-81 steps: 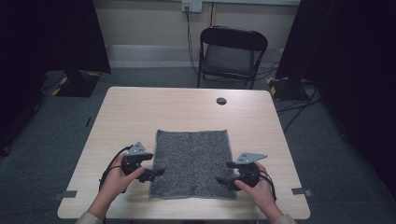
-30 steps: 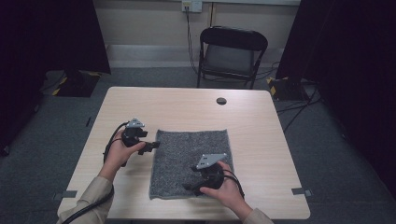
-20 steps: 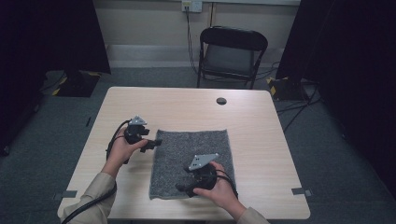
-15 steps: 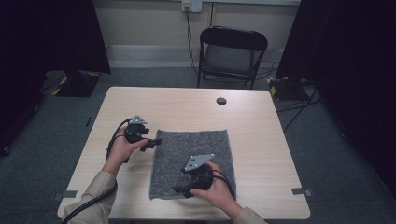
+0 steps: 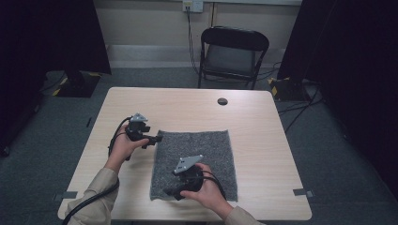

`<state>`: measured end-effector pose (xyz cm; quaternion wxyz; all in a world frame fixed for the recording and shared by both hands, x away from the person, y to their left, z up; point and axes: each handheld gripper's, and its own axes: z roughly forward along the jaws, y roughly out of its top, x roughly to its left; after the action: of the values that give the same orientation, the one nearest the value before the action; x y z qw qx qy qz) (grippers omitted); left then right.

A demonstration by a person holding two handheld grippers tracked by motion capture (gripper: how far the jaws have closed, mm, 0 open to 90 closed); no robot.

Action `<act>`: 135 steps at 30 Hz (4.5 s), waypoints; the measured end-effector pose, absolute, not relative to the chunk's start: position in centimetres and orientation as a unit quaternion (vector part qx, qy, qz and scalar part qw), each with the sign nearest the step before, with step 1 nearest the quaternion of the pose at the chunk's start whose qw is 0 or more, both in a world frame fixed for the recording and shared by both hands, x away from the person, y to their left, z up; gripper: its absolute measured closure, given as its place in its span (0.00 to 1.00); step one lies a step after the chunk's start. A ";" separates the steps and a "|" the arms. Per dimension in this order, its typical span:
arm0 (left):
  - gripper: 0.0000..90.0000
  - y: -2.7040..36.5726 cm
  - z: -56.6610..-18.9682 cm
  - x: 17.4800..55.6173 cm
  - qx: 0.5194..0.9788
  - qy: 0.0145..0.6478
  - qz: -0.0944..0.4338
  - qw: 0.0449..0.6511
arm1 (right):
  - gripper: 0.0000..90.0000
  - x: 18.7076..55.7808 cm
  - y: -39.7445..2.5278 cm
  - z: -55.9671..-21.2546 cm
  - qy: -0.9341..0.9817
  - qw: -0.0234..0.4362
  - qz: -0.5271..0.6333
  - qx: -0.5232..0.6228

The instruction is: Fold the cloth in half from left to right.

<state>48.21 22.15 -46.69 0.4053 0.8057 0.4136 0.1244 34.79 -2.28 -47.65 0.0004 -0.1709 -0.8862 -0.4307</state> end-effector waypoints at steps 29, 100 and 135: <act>0.37 21.2 -48.4 49.4 0.812 0.427 0.141 0.372 | 0.43 33.8 1.8 -49.0 -0.894 0.013 -0.427 -0.137; 0.96 20.1 -49.3 49.1 0.828 0.398 0.147 0.367 | 0.96 32.4 2.2 -49.9 -0.899 -0.054 -0.422 -0.106; 0.97 20.0 -48.6 49.1 0.825 0.403 0.142 0.370 | 0.96 32.3 2.0 -49.8 -0.895 -0.042 -0.429 -0.113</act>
<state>49.11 20.01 -48.62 0.3699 0.8252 0.4025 0.1419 32.31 1.99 -49.82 -0.0417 -0.1134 -0.8951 -0.4292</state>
